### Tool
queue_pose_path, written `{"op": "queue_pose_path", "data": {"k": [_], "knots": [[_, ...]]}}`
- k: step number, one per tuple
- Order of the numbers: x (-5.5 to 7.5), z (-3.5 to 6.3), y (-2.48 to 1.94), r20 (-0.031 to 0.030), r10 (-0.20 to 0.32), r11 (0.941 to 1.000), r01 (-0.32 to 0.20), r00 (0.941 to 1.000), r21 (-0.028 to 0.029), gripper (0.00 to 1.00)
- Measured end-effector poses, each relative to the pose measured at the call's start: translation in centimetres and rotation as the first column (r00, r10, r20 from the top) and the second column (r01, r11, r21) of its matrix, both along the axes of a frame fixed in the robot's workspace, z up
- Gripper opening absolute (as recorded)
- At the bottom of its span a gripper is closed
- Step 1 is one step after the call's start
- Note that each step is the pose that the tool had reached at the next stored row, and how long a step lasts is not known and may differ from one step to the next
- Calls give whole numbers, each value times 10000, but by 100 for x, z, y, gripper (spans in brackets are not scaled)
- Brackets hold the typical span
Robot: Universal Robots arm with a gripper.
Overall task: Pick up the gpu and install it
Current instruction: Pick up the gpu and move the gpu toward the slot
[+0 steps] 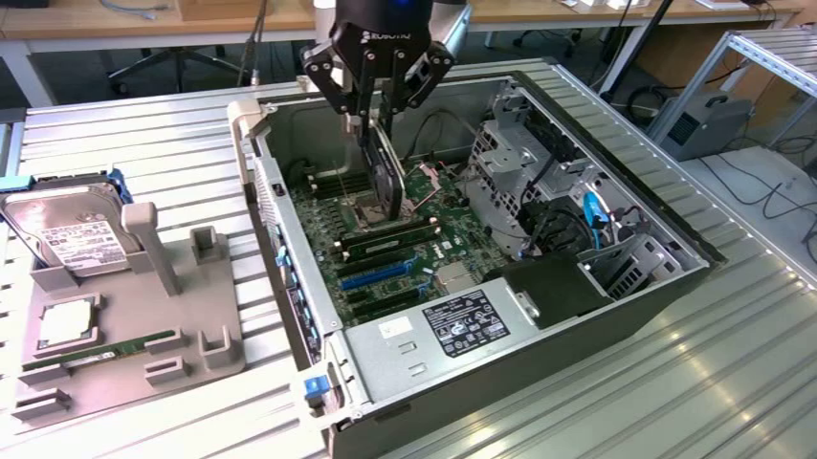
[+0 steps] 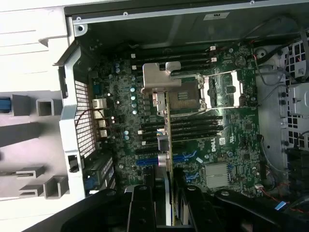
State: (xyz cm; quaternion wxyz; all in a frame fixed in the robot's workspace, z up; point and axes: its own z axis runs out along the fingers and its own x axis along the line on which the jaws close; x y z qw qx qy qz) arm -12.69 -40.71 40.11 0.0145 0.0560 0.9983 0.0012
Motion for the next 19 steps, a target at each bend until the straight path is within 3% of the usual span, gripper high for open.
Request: {"op": "queue_pose_path", "data": {"k": [19], "knots": [[234,-108,0,0,0,10000,0,10000,-19,27]]}}
